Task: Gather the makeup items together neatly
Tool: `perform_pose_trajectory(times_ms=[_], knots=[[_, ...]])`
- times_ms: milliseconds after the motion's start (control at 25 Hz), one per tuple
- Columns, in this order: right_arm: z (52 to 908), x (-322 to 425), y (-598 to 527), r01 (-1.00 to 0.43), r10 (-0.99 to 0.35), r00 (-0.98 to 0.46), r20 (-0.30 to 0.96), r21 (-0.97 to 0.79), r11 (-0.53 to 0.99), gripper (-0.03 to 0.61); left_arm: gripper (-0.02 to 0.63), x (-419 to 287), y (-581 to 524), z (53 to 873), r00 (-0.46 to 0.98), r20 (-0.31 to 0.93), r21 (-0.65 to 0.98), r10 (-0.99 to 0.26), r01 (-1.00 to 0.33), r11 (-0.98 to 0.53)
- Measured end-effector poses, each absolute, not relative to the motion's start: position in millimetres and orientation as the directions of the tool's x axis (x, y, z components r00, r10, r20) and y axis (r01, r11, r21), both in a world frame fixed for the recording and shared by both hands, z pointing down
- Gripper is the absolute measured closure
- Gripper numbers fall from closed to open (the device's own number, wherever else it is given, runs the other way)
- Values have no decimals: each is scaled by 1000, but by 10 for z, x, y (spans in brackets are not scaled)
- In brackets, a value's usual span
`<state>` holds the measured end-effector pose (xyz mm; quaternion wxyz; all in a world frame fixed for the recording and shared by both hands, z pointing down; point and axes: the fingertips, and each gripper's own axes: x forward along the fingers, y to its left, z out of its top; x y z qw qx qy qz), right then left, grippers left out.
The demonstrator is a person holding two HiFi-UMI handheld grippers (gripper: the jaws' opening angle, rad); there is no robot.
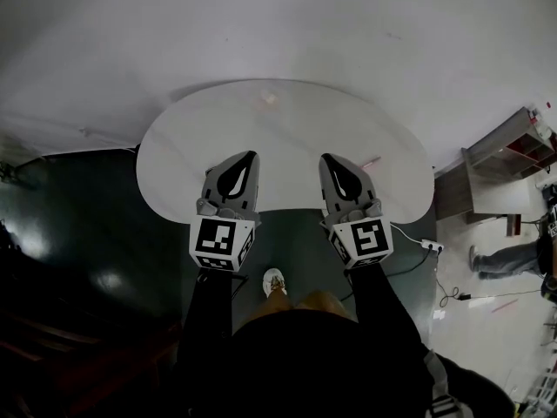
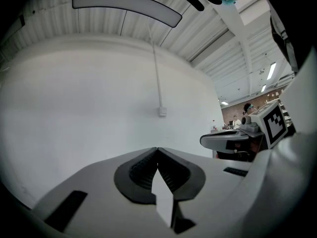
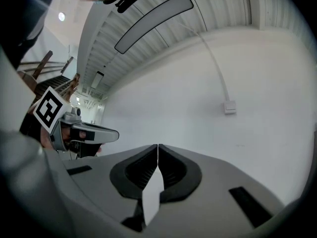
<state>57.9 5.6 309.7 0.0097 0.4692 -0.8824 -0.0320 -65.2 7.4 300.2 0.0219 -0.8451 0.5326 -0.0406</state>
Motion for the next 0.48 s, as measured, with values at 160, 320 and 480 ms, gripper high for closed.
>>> perform_pose_trajectory(times_ms=[160, 320, 480], knots=[[3108, 485, -142, -846, -846, -533, -24, 59, 531, 551, 597, -766, -134, 2995, 453, 42, -91, -891, -886, -455], [3160, 428, -211, -853, -853, -521, -17, 57, 519, 551, 597, -843, -241, 3015, 465, 41, -91, -884, -880, -467], [3180, 445, -316, -858, -859, -512, -14, 54, 510, 551, 597, -843, -350, 3041, 470, 38, -77, -882, -879, -471]])
